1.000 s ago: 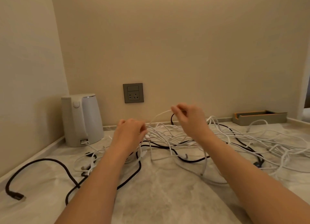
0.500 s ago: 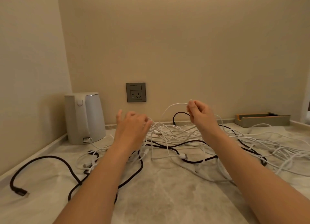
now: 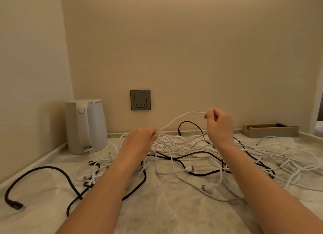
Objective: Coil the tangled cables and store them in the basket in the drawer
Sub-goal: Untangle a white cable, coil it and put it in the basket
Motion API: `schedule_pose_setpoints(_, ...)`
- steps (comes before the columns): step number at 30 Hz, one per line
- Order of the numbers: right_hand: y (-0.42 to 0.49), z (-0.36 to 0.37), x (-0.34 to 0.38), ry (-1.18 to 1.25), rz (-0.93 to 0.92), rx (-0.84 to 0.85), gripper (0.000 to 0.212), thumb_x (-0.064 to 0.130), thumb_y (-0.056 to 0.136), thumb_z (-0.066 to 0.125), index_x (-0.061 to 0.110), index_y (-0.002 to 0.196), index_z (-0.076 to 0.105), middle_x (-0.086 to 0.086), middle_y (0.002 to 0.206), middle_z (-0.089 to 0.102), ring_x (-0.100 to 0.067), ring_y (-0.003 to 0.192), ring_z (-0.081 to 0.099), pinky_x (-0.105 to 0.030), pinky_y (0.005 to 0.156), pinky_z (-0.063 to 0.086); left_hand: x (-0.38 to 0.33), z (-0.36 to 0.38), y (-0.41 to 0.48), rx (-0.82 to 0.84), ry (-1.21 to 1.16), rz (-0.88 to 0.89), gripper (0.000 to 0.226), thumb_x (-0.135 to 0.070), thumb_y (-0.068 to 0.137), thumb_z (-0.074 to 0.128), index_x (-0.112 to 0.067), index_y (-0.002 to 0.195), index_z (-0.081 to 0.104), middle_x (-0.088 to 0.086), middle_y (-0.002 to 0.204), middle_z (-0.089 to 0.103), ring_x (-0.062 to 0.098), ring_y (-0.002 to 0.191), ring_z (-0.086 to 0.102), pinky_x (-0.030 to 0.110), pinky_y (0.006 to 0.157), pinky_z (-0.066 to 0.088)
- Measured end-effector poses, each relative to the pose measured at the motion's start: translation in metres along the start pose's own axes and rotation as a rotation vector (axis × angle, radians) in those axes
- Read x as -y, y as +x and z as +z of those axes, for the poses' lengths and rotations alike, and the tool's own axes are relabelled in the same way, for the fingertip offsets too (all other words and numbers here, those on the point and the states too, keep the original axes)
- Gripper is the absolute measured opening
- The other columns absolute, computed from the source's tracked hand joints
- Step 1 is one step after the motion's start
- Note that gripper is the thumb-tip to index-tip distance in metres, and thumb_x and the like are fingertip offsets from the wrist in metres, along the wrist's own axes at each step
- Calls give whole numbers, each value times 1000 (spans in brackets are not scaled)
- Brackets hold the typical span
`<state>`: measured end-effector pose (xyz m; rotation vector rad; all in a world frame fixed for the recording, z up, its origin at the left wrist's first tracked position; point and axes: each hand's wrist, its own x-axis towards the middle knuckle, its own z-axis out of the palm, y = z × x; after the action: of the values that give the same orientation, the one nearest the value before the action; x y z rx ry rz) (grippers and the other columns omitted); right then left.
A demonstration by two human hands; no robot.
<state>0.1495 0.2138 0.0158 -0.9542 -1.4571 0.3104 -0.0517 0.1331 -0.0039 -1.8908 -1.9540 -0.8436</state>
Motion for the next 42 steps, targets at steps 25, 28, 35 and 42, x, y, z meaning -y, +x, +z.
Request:
schedule_pose_setpoints(25,-24,12,17,-447,-733,531,27,24,97,49,17,71,47,4,68,47,-20,68,44,-31,60,31,-5,8,-4,-48,-60,186,18,-34,95,54,-17,91,61,-8,76,57,14,70,51,31,62,39)
schedule_pose_setpoints(28,-26,13,21,-412,-677,440,29,26,97,49,21,69,45,10,60,41,-18,61,42,-25,50,25,0,11,0,-82,-86,145,20,-33,94,56,-14,93,63,-2,84,67,19,78,60,34,68,46)
schedule_pose_setpoints(35,-16,5,20,-161,-459,171,37,23,96,51,17,60,45,10,47,35,-11,44,32,-29,46,24,20,13,13,-94,-23,24,19,-33,96,53,-17,97,61,-1,85,66,18,75,60,32,66,50)
schedule_pose_setpoints(42,-14,15,12,104,-160,1,45,20,99,47,17,55,37,7,48,31,-10,47,26,-31,51,22,25,10,19,-166,34,15,19,-32,96,53,-17,100,63,-2,86,68,18,74,62,36,69,55)
